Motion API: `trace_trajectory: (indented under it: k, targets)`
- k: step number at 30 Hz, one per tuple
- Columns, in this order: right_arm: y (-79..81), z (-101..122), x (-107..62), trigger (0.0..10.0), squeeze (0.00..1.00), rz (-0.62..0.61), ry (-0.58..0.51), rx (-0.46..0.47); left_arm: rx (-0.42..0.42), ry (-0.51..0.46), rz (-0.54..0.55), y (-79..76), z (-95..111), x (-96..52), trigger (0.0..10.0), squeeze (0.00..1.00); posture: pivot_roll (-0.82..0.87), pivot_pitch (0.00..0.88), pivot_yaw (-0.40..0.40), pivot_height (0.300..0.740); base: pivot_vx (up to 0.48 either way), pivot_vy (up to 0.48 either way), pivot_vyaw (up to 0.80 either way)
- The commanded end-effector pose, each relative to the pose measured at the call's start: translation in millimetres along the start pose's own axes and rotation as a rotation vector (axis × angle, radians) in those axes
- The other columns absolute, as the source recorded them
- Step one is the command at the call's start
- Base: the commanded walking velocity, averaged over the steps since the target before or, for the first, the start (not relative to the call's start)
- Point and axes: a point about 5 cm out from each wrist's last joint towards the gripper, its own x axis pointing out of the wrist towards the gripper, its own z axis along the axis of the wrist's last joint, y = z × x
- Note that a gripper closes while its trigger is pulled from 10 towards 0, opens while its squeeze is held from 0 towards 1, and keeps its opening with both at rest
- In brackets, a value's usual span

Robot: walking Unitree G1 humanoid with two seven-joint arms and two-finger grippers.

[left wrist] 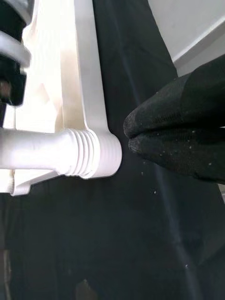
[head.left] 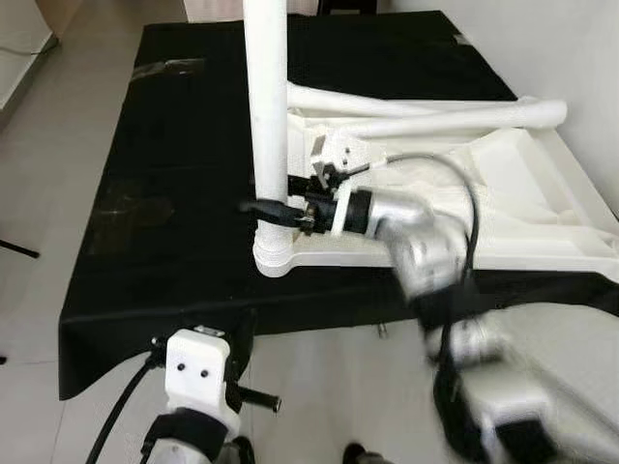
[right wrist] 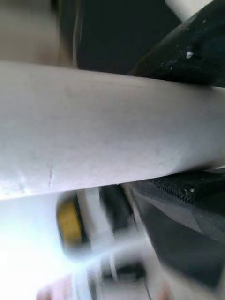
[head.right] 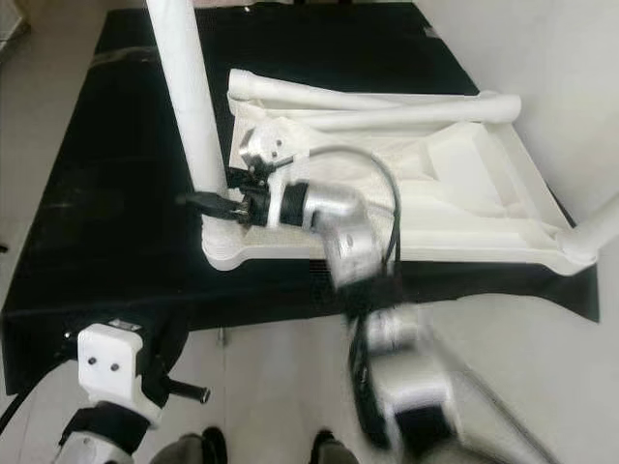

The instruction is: Building children table

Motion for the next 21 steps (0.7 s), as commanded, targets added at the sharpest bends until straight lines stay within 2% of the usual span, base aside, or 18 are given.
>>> trace_trajectory:
  k: [1,2,3,4,5,6,9,10,12,13,14,15,17,18,20,21]
  targets:
    - [-4.8,-38.7,-31.1,0.0,0.0,-0.373,0.168,0.025,0.019,0.025,0.009,2.9,-4.3,-2.2,10.0,0.0,-0.03,0.261,-0.021,0.74,0.0,0.0,0.0]
    - [-4.8,-38.7,-31.1,0.0,0.0,-0.373,0.168,0.025,0.019,0.025,0.009,2.9,-4.3,-2.2,10.0,0.0,-0.03,0.261,-0.021,0.74,0.0,0.0,0.0]
    - [12.1,-44.9,-34.3,0.0,0.0,-0.398,0.185,0.028,0.021,0.024,0.011,3.9,-4.3,-1.5,10.0,0.0,-0.03,0.261,-0.021,0.74,0.0,0.0,0.0]
    - [23.7,-49.6,-30.7,0.0,0.0,-0.376,0.189,0.062,0.025,0.025,0.013,4.6,-5.4,-0.7,10.0,0.0,-0.03,0.239,-0.011,0.74,0.0,0.0,0.0]
    - [23.7,-49.6,-30.7,0.0,0.0,-0.376,0.189,0.062,0.025,0.025,0.013,4.6,-5.4,-0.7,10.0,0.0,-0.03,0.239,-0.011,0.74,0.0,0.0,0.0]
    - [29.3,-50.7,-24.0,0.0,0.0,-0.351,0.187,0.075,0.027,0.027,0.016,5.7,-6.6,0.1,10.0,0.0,-0.02,0.23,-0.012,0.74,0.0,0.0,0.0]
    - [29.4,-47.6,-11.0,0.0,0.0,-0.303,0.167,0.091,0.028,0.028,0.018,7.0,-8.4,1.3,10.0,0.0,-0.02,0.223,-0.014,0.74,0.0,0.0,0.0]
    - [29.6,-45.8,-5.8,10.0,0.0,-0.265,0.156,0.109,0.027,0.028,0.019,7.5,-8.7,1.9,10.0,0.0,-0.02,0.22,-0.017,0.74,0.0,0.0,0.0]
    - [30.4,-44.4,-3.6,10.0,0.0,-0.245,0.151,0.124,0.027,0.027,0.019,7.8,-8.9,2.2,10.0,0.0,-0.02,0.219,-0.017,0.74,0.0,0.0,0.0]
    - [31.3,-39.5,1.0,10.0,1.0,-0.174,0.128,0.149,0.029,0.025,0.023,8.3,-9.0,2.5,10.0,0.0,-0.02,0.215,-0.018,0.74,0.0,0.0,0.0]
    - [33.5,-33.7,5.8,10.0,1.0,-0.077,0.103,0.168,0.03,0.023,0.026,8.5,-9.1,3.0,10.0,0.0,-0.01,0.213,-0.018,0.74,0.0,0.0,0.0]
    - [33.5,-33.7,5.8,10.0,1.0,-0.077,0.103,0.168,0.03,0.023,0.026,8.5,-9.1,3.0,10.0,0.0,-0.01,0.213,-0.018,0.74,0.0,0.0,0.0]
    - [32.4,-15.2,11.9,10.0,1.0,0.077,0.031,0.136,0.032,0.02,0.032,8.5,-9.2,4.3,10.0,0.0,-0.01,0.21,-0.02,0.74,0.0,0.0,0.0]
    - [32.4,-15.2,11.9,10.0,1.0,0.077,0.031,0.136,0.032,0.02,0.032,8.5,-9.2,4.3,10.0,0.0,-0.01,0.21,-0.02,0.74,0.0,0.0,0.0]
    - [28.7,2.2,13.7,10.0,1.0,0.231,-0.012,0.08,0.031,0.019,0.029,7.8,-9.2,4.9,10.0,0.0,0.0,0.211,-0.021,0.74,0.0,0.0,0.0]
    - [26.2,12.4,13.4,10.0,1.0,0.322,-0.018,0.007,0.029,0.019,0.027,7.1,-9.1,4.9,10.0,0.0,0.0,0.211,-0.023,0.74,0.0,0.0,0.0]
